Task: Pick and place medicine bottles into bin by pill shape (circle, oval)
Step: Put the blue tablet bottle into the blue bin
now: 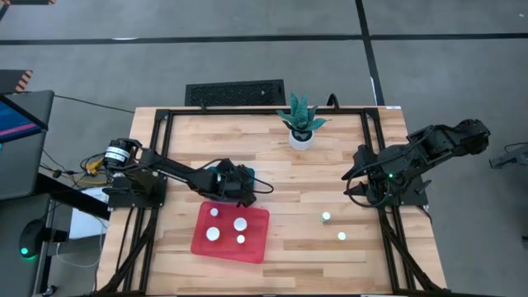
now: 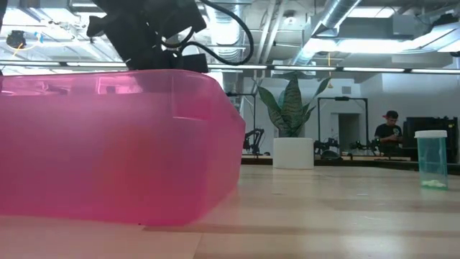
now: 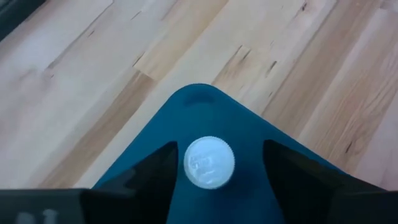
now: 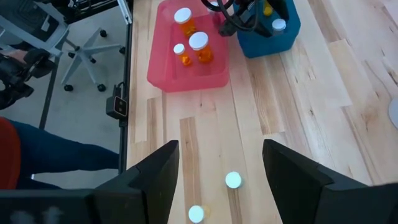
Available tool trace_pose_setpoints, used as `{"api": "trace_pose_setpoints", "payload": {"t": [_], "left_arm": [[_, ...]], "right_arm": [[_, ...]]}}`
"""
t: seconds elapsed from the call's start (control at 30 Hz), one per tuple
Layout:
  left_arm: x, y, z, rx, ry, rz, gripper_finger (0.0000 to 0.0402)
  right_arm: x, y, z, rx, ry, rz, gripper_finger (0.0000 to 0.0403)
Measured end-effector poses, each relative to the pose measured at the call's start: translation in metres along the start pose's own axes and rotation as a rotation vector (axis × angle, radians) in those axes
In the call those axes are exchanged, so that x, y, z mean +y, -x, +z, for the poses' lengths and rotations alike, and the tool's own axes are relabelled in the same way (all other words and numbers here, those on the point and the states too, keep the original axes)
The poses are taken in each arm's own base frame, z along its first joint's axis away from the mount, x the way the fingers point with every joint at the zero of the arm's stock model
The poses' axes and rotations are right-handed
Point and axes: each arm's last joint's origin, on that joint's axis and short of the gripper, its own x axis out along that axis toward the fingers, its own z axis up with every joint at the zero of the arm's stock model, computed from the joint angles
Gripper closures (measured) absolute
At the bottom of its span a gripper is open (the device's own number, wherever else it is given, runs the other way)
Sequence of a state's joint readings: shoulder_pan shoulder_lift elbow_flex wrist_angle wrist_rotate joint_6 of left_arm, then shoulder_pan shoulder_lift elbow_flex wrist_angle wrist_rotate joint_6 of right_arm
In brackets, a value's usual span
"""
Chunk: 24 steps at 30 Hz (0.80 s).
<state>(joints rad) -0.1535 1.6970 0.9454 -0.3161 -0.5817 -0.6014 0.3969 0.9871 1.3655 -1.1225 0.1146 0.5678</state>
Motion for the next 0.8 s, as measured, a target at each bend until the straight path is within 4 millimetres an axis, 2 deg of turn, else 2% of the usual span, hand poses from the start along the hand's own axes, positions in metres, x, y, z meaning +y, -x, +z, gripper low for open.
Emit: {"api": "trace_pose_setpoints", "payload": {"t": [0.47,0.67,0.8], "left_arm": [[0.001,0.016,0.014,0.084,-0.055,0.042,0.0165],[0.005,0.033,0.027,0.101,-0.072,0.052,0.0165],[0.007,0.052,0.042,0.062,-0.034,-0.005,0.0165]], "right_arm": [[0.000,0.000,0.000,0.000,0.002,0.001,0.0163],[0.000,0.000,0.000,0.000,0.003,0.000,0.0163],[0.000,0.000,0.000,0.002,0.000,-0.001,0.0163]]}}
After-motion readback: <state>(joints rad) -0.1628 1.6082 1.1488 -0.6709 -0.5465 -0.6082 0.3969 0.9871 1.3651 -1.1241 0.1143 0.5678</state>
